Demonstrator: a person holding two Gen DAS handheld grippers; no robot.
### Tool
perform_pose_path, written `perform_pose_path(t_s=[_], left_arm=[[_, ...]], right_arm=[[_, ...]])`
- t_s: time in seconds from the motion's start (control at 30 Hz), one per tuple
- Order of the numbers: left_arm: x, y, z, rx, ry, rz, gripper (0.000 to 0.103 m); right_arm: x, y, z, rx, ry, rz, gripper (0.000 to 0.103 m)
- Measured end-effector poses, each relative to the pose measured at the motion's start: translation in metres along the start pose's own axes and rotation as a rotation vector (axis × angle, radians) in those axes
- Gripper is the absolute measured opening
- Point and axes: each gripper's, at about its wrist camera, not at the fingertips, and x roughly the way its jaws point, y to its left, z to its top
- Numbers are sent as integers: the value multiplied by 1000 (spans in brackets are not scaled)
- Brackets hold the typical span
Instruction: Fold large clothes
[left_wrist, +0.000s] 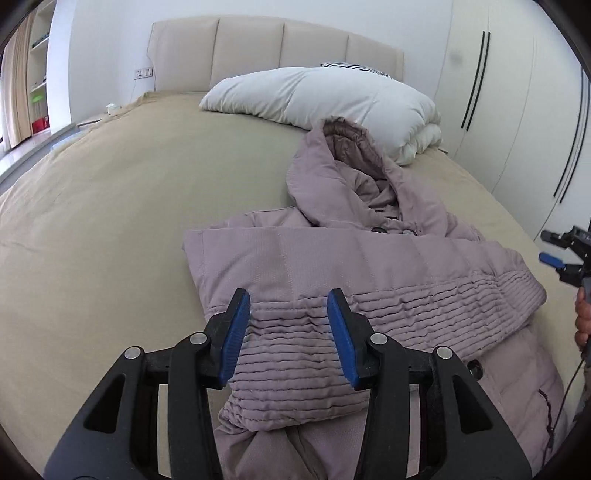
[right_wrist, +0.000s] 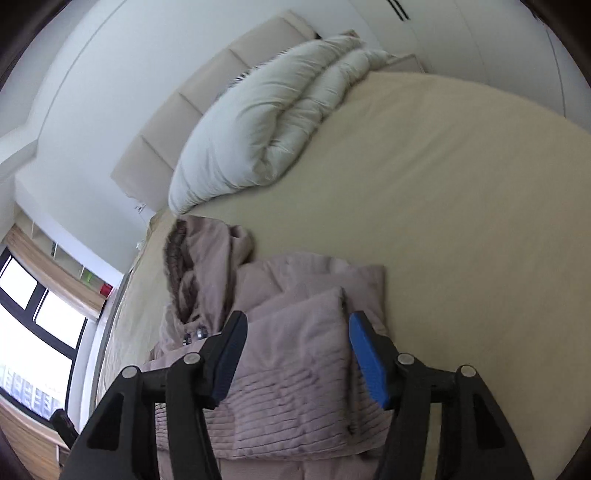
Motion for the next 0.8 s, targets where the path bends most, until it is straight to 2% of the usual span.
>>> perform_pose_path(t_s=[0.07,0.1,0.13,0.2,0.23,0.27,0.3,0.33,0.37,0.43,0.53,0.63,0.7,0.8], left_arm=[[21,-2,-6,12,65,3,42],[35,-1,-14,6,124,-1,42],[40,-2,-22,-4,140,-4,42],[32,-4,-22,-13,125,-1,42],[28,-2,-16,-36,121,-11,42],[21,-1,-8,-55,102,-19,42],[16,-4,3,-52,75,-18,43],[13,-5,17,-44,48,-15,47],[13,-6,32,-44,33,-17,60],[26,-14,67,-36,28,-27,70],[61,-37,123,15,40,-31,70],[118,-54,176,-3,89,-37,73],[155,-58,195,-46,127,-30,73],[210,-72,212,-20,184,17,73]], right_arm=[[-2,30,-8,-92,-8,32,62],[6,43,-16,-138,21,43,62],[21,51,-26,-173,66,48,62],[65,49,-48,-203,209,-14,62],[79,44,-57,-221,233,-50,61],[77,42,-60,-239,213,-56,60],[74,45,-57,-245,196,-47,60],[68,47,-49,-237,174,-20,60],[61,49,-40,-228,139,5,60],[56,55,-17,-238,89,1,65],[69,64,17,-247,87,-9,65],[86,69,37,-229,101,-16,65],[97,76,41,-252,113,-20,65],[110,86,41,-312,137,-30,65]])
